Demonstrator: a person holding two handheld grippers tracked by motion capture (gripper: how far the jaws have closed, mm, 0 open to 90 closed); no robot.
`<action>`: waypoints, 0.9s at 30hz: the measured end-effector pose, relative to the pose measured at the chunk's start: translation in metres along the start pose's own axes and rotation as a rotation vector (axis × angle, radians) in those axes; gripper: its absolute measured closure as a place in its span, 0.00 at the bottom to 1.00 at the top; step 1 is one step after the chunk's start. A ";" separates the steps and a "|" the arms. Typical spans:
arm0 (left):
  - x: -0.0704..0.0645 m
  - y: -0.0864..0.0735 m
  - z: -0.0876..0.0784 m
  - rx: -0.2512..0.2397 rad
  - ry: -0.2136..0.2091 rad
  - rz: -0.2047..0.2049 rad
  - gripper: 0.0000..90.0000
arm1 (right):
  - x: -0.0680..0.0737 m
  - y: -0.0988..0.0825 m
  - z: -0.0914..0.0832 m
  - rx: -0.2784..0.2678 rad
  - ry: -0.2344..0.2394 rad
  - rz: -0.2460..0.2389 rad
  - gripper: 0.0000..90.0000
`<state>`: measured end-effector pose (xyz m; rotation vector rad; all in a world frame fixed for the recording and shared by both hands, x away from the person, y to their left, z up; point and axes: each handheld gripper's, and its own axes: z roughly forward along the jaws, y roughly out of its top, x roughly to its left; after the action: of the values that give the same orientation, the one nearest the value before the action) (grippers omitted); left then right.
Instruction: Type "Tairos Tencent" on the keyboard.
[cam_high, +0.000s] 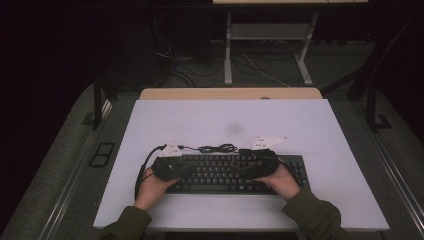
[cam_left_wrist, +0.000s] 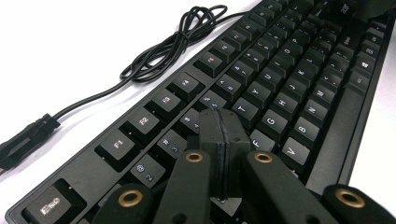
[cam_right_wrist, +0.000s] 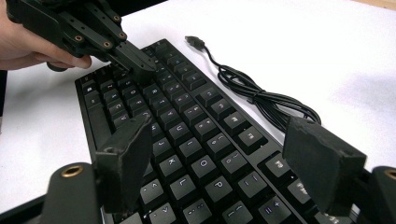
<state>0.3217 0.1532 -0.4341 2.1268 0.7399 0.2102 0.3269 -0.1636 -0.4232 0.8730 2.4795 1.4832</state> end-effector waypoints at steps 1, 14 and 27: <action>0.000 0.000 0.000 -0.003 0.001 -0.005 0.96 | 0.000 0.000 0.000 0.000 0.001 0.001 0.27; -0.002 -0.002 -0.009 -0.036 0.015 -0.043 0.62 | 0.006 0.003 0.001 0.007 0.036 0.006 0.43; -0.005 -0.005 -0.013 -0.061 0.024 -0.067 0.40 | 0.018 0.006 0.008 0.036 0.062 -0.001 0.77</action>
<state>0.3105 0.1617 -0.4296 2.0417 0.8080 0.2203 0.3178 -0.1454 -0.4192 0.8437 2.5579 1.4921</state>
